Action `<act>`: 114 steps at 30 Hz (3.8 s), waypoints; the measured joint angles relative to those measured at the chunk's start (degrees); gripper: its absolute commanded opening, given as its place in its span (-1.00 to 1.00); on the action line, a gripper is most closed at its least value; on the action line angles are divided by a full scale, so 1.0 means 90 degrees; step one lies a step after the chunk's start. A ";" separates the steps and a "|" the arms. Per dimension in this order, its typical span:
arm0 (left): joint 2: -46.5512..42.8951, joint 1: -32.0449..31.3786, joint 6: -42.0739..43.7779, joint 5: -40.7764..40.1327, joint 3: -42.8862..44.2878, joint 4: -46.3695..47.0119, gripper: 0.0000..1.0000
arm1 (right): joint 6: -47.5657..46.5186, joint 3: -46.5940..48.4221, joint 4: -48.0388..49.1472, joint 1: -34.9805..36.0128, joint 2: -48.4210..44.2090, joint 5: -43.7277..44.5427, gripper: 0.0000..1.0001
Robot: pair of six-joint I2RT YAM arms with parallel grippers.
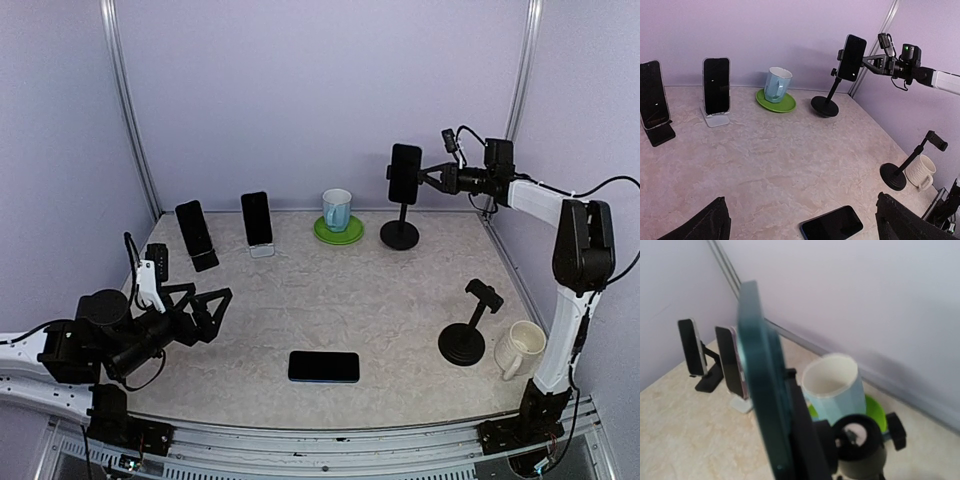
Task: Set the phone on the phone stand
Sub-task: Move the phone stand with the phone to the center of the board, then pick up the phone stand at the center of the board.
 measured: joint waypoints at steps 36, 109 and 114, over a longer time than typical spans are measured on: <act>-0.0274 -0.0007 -0.0240 -0.0151 0.0002 -0.0634 0.97 | -0.0685 -0.0017 -0.0376 -0.0403 0.0233 -0.0192 -0.93; 0.0595 -0.0029 -0.0262 0.0333 -0.0311 0.0670 0.98 | 0.1161 -0.5612 -0.1838 0.0053 -0.7919 0.2922 0.72; 0.0719 -0.0029 -0.0233 0.0352 -0.0323 0.0780 0.98 | 0.1192 -0.5809 -0.2382 0.0056 -0.8238 0.2807 0.70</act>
